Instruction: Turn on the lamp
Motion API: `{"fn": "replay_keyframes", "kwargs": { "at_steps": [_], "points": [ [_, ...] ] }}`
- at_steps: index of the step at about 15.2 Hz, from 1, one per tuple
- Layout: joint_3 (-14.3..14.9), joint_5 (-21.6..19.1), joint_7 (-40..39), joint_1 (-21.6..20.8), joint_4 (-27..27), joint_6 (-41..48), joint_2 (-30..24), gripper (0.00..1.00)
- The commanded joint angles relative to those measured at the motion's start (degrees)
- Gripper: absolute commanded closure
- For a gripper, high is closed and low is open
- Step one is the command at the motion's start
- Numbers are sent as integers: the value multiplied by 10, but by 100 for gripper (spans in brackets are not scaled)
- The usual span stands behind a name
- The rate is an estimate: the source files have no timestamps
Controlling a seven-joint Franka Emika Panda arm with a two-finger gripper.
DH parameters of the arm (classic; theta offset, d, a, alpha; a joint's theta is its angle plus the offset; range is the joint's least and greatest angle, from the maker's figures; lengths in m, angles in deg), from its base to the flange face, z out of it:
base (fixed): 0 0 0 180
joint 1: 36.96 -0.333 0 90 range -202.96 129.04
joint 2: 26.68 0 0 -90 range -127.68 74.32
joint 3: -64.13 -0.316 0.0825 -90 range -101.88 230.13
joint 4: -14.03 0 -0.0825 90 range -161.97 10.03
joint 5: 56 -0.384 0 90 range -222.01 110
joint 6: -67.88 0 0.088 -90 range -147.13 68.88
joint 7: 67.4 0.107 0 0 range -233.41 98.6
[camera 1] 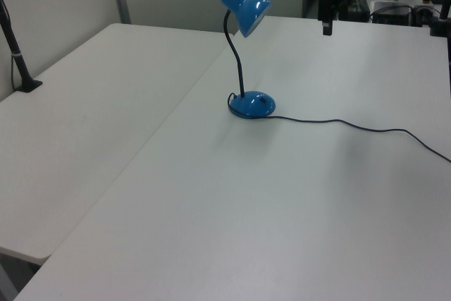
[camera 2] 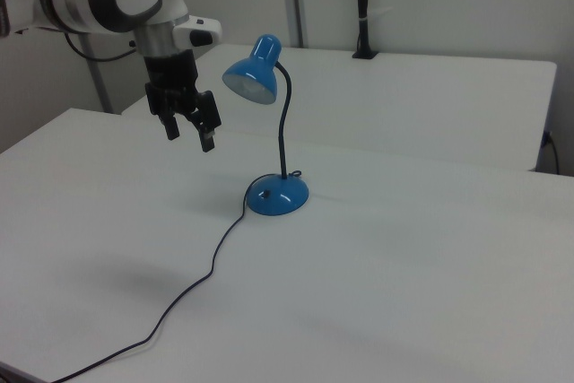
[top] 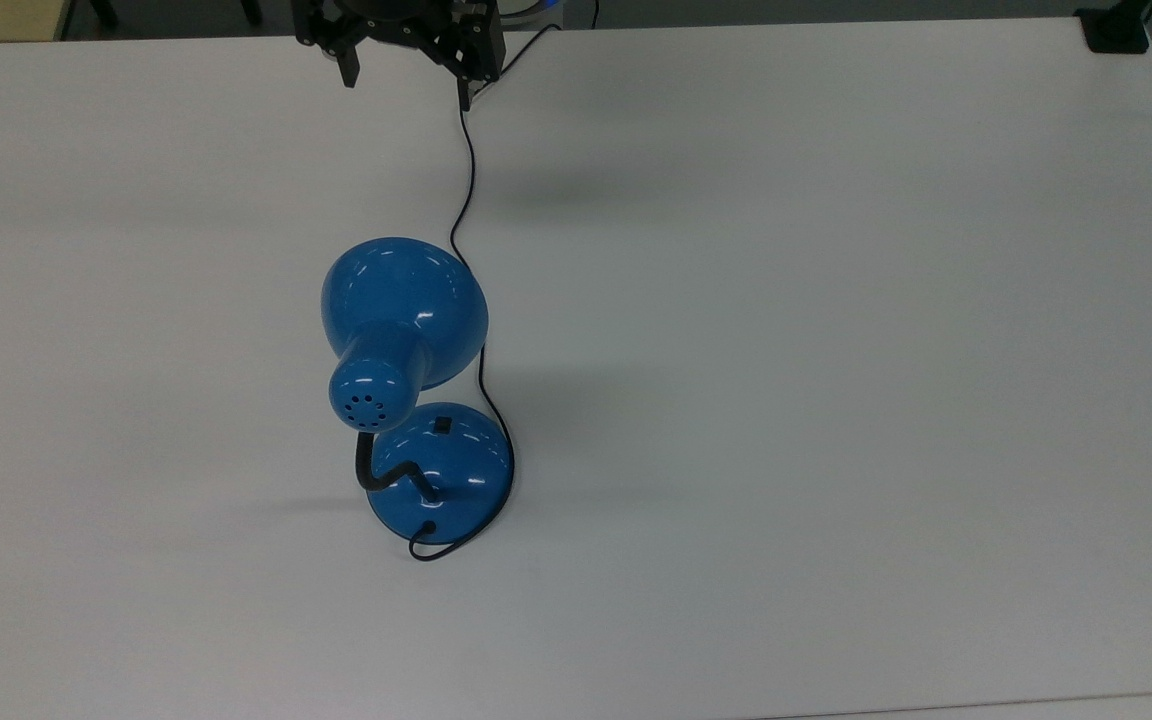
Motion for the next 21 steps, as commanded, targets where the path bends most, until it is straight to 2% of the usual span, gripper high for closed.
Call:
{"fn": "replay_keyframes", "kwargs": {
  "at_steps": [1,11,12,14,16,18,21],
  "points": [
    [3,-1,-1,0,9,9,0,0],
    [4,1,-2,0,9,0,6,0],
    [4,0,-23,0,8,-2,5,16],
    [3,-1,-83,0,5,-1,5,63],
    [4,-13,-112,3,5,-1,5,100],
    [4,-14,-116,3,4,-4,6,100],
    [3,-15,-135,3,-19,-55,7,100]
  ]
}}
